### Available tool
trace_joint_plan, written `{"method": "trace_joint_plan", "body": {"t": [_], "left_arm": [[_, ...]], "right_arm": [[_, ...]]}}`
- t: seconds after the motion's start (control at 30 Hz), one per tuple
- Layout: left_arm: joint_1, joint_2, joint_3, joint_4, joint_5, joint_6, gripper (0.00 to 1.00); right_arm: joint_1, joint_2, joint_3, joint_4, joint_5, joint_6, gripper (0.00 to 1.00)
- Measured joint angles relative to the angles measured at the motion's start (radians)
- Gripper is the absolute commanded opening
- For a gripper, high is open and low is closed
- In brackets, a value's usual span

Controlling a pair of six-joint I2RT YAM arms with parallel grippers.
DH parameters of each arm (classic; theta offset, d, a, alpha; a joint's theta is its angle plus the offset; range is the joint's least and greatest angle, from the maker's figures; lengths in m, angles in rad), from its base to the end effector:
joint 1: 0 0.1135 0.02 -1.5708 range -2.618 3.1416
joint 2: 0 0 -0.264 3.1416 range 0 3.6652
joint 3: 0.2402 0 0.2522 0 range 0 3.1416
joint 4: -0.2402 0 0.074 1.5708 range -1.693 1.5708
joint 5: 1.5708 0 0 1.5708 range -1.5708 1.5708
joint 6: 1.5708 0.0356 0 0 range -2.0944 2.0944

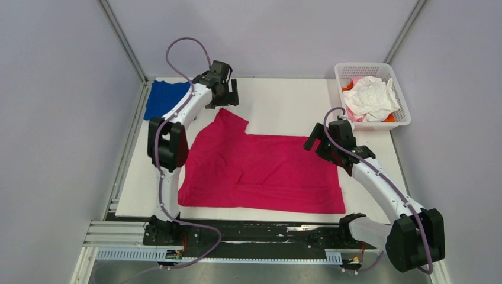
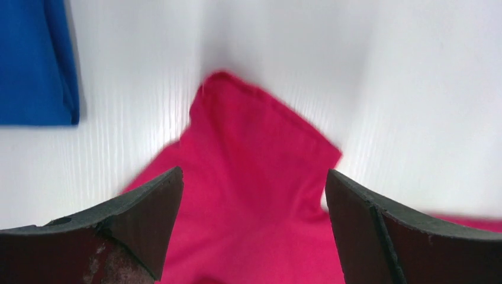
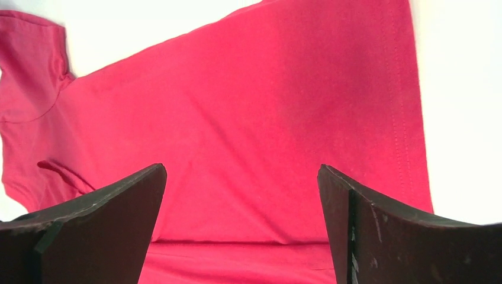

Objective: Fold and stack the t-shirts
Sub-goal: Grab the side of the flattened tshirt furthest away from the robot with both arms

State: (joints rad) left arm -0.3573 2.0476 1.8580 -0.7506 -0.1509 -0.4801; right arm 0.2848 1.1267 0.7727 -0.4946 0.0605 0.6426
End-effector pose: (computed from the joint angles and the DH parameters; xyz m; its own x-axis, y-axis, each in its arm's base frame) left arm 0.4304 -0.1550 0.2726 -0.7925 -0.1915 -0.5790 -0.1164 0.9795 -0.1646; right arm 0.2209 0.0624 0.2411 -0.7216 0.4121 -0.5564 0.2378 0.9022 0.3598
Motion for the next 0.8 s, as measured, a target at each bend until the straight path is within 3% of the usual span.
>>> {"method": "trace_joint_plan", "body": {"t": [0.13,0.27,0.43,0.8], "left_arm": [[0.013,0.233,0.251,-0.054,-0.008,0.023,0.92],[0.014,0.388,0.397,-0.103,-0.026,0.039,0.88],[0.012,0.465,0.423,-0.131,-0.032,0.057,0.79],[0.000,0.479,0.440,-0.124,-0.035,0.086,0.75]], "right_arm": [[-0.007,0.000,-0.011,0.011,0.021,-0.013,1.00],[-0.014,0.000,-0.037,0.021,0.032,-0.020,1.00],[-0.020,0.009,-0.048,0.024,0.039,-0.026,1.00],[-0.025,0.052,-0.054,0.038,0.039,-0.037,1.00]]}}
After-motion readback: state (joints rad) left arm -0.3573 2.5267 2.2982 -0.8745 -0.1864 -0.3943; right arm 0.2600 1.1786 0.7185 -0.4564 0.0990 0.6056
